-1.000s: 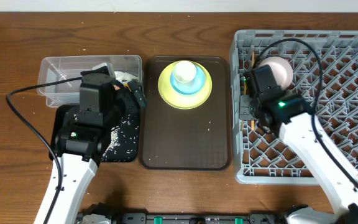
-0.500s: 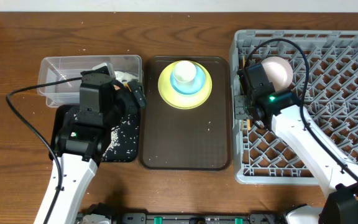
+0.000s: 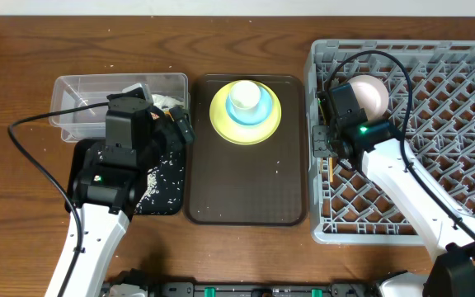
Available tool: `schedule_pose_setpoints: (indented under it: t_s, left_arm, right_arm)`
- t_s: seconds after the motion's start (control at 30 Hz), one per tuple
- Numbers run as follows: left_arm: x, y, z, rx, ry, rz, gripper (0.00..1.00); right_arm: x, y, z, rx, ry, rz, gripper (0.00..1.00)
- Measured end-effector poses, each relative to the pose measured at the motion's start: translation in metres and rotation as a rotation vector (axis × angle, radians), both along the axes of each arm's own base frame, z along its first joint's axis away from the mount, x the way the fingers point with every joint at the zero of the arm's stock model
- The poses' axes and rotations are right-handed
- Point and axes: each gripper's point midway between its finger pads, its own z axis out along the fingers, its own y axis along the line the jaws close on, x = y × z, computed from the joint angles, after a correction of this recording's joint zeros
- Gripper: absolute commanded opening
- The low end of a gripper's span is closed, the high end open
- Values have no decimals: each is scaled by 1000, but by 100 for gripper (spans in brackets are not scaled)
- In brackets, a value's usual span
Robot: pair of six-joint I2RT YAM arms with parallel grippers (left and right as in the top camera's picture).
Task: Sort waste into correct bins and load items into the dishwasher rack
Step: 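Lift the second chopstick into the rack and open the right gripper, then reach the right gripper to the white cup atop the stack and grasp it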
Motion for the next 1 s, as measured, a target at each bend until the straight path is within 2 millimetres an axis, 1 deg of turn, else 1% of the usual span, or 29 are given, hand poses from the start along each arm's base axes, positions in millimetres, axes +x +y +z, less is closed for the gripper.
schedule_pose_setpoints:
  t_s: [0.13, 0.3, 0.37, 0.43, 0.53, 0.63, 0.67, 0.73, 0.83, 0.87, 0.93, 0.97, 1.0]
  left_arm:
    - [0, 0, 0, 0, 0, 0, 90]
    - [0, 0, 0, 0, 0, 0, 90]
    - [0, 0, 0, 0, 0, 0, 90]
    - [0, 0, 0, 0, 0, 0, 90]
    - [0, 0, 0, 0, 0, 0, 90]
    - [0, 0, 0, 0, 0, 0, 90]
    - [0, 0, 0, 0, 0, 0, 90]
    - [0, 0, 0, 0, 0, 0, 90]
    - [0, 0, 0, 0, -1, 0, 90]
    - [0, 0, 0, 0, 0, 0, 90]
    - [0, 0, 0, 0, 0, 0, 90]
    - [0, 0, 0, 0, 0, 0, 90]
    - [0, 0, 0, 0, 0, 0, 90]
  right_arm:
    - [4, 7, 2, 36, -15, 12, 13]
    - [5, 27, 5, 128, -13, 76, 13]
    - [7, 35, 12, 161, -13, 108, 13]
    - [14, 47, 29, 205, -37, 149, 13]
    - [32, 68, 71, 288, -130, 218, 13]
    - [56, 85, 116, 351, -275, 281, 24]
    - [63, 91, 130, 365, -330, 307, 25]
    - [74, 100, 149, 381, -418, 348, 28]
    - [83, 115, 167, 386, -520, 419, 31]
    - [86, 121, 170, 387, -543, 444, 31]
    - [91, 133, 169, 383, -571, 484, 34]
    - [93, 141, 164, 378, -573, 511, 35]
    - [95, 145, 158, 373, -571, 521, 35]
